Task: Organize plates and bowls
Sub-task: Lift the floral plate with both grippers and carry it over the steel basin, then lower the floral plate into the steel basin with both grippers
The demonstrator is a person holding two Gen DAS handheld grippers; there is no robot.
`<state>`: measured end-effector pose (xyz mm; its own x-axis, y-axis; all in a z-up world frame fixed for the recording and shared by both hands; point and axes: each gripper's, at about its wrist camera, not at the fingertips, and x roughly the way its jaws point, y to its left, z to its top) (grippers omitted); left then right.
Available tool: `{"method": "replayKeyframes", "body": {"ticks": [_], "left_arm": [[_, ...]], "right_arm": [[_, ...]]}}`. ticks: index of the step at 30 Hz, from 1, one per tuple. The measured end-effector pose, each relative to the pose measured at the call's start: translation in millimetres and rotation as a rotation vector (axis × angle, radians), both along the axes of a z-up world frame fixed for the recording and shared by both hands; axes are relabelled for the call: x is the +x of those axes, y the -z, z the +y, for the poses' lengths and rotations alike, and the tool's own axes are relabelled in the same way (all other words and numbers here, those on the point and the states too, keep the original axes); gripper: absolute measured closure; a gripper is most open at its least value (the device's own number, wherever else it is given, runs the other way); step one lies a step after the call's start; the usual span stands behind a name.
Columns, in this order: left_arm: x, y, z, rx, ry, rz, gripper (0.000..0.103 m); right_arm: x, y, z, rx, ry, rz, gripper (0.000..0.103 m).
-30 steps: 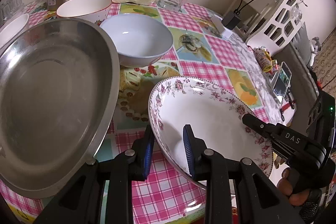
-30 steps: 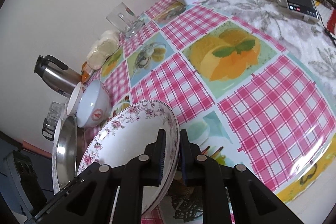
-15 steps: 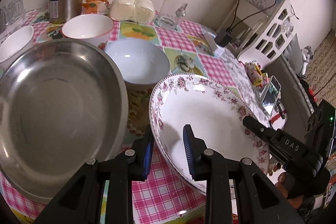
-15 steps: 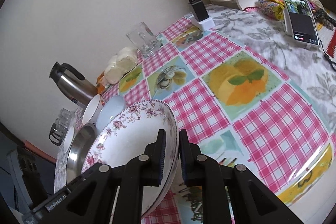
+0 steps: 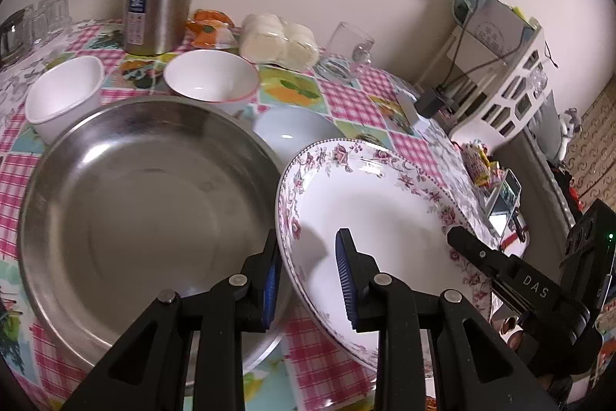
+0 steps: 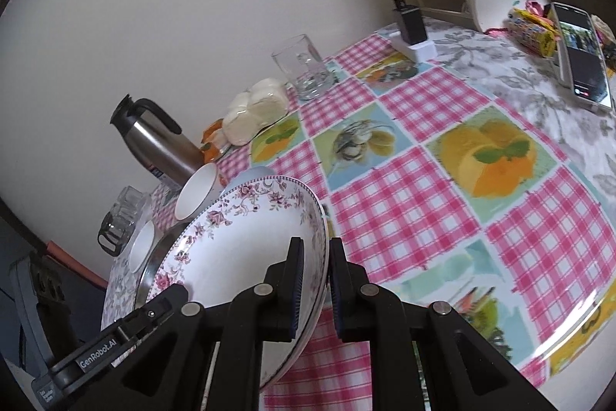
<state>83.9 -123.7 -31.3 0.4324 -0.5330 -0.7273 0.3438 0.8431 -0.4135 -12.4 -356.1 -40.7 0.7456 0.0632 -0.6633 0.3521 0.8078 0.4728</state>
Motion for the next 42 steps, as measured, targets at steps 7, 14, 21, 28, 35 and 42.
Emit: {"method": "replayKeyframes", "body": {"ticks": [7, 14, 21, 28, 35, 42], "left_arm": [[11.5, -4.3, 32.7, -0.031, -0.049, 0.006, 0.074], [20.7, -6.8, 64.0, -0.045, -0.093, 0.006, 0.074], [29.1, -5.9, 94.7, -0.042, -0.146, 0.006, 0.074], [38.3, -0.4, 120.6, -0.054, -0.198, 0.027, 0.074], [44.8, 5.3, 142.1, -0.054, -0.235, 0.041, 0.074], [49.5, 15.0, 148.1, -0.026, -0.259, 0.067, 0.074]], "right_arm": [[16.0, -0.3, 26.7, 0.006, -0.039, 0.003, 0.089], [33.7, 3.7, 57.9, -0.001, -0.092, 0.019, 0.089], [47.9, 6.1, 87.9, -0.006, -0.134, 0.025, 0.089], [60.7, 11.6, 115.7, -0.008, -0.173, 0.038, 0.089], [72.4, 20.0, 136.3, -0.012, -0.207, 0.060, 0.089], [82.4, 26.9, 147.6, -0.033, -0.224, 0.086, 0.089]]}}
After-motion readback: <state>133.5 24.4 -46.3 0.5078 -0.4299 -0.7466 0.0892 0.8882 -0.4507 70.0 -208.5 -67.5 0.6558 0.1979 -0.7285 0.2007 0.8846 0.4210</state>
